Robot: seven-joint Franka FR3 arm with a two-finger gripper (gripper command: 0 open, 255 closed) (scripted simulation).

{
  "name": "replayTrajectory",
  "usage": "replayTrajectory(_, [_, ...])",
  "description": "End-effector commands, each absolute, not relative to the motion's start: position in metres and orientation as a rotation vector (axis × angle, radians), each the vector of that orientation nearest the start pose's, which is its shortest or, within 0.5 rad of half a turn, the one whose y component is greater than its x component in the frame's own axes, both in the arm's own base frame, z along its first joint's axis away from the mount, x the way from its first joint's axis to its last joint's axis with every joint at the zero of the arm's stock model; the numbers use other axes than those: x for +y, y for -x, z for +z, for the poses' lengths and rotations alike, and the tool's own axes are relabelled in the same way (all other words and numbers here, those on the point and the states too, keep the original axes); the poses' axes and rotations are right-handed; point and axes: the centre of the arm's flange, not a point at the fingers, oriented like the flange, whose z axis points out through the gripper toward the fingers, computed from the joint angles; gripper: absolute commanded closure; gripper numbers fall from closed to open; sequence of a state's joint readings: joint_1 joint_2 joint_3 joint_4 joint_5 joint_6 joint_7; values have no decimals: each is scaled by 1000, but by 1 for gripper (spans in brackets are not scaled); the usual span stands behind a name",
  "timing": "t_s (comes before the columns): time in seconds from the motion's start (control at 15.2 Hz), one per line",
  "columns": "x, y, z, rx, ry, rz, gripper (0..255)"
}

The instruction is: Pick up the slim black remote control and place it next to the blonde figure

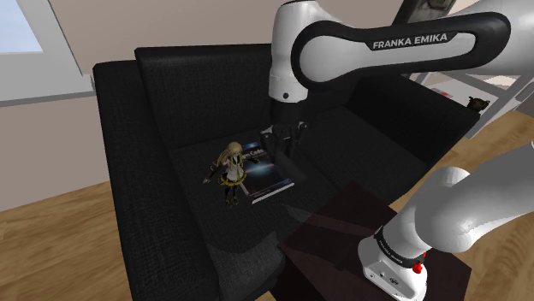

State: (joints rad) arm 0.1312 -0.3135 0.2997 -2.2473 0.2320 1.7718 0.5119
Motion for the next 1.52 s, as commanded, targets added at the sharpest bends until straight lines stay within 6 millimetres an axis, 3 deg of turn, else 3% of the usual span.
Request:
replayTrajectory(0.0, [210,-390,462,260,3072,327,255])
replayTrajectory(1.45, [210,-390,346,260,3072,327,255])
